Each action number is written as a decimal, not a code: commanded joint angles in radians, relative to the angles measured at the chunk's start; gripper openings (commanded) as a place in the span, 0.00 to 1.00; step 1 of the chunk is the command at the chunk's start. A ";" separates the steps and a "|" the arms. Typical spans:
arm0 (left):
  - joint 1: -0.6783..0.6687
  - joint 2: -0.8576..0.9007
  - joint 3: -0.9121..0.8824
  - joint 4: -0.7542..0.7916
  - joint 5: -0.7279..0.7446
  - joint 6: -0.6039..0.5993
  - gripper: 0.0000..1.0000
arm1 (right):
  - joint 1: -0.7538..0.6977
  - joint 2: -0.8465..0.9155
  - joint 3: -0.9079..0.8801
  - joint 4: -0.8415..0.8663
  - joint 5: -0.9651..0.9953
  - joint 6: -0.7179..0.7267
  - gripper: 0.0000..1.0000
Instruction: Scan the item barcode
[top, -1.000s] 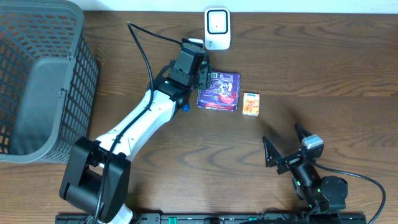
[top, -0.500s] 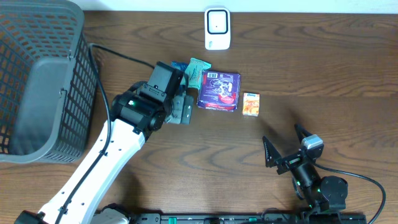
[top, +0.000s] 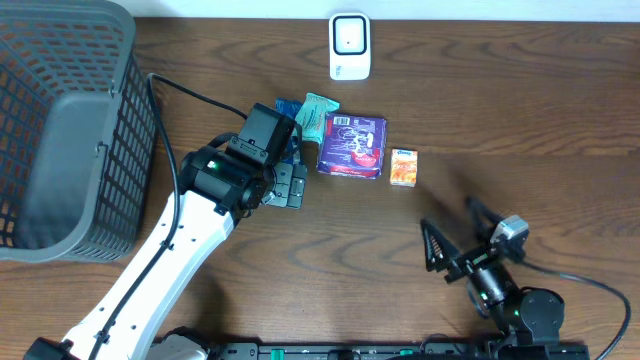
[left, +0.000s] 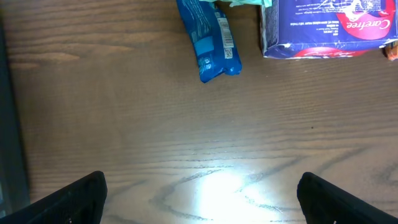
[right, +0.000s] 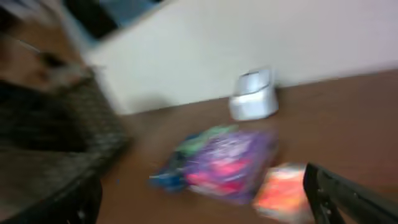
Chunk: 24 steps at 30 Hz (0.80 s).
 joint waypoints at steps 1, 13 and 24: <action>0.002 0.005 -0.002 -0.002 -0.005 0.002 0.98 | 0.006 -0.005 -0.001 0.045 -0.130 0.526 0.99; 0.002 0.005 -0.002 -0.002 -0.005 0.002 0.98 | 0.006 0.089 0.169 0.059 0.128 0.220 0.99; 0.002 0.005 -0.002 -0.002 -0.005 0.002 0.98 | 0.006 0.931 0.893 -0.656 0.203 -0.143 0.99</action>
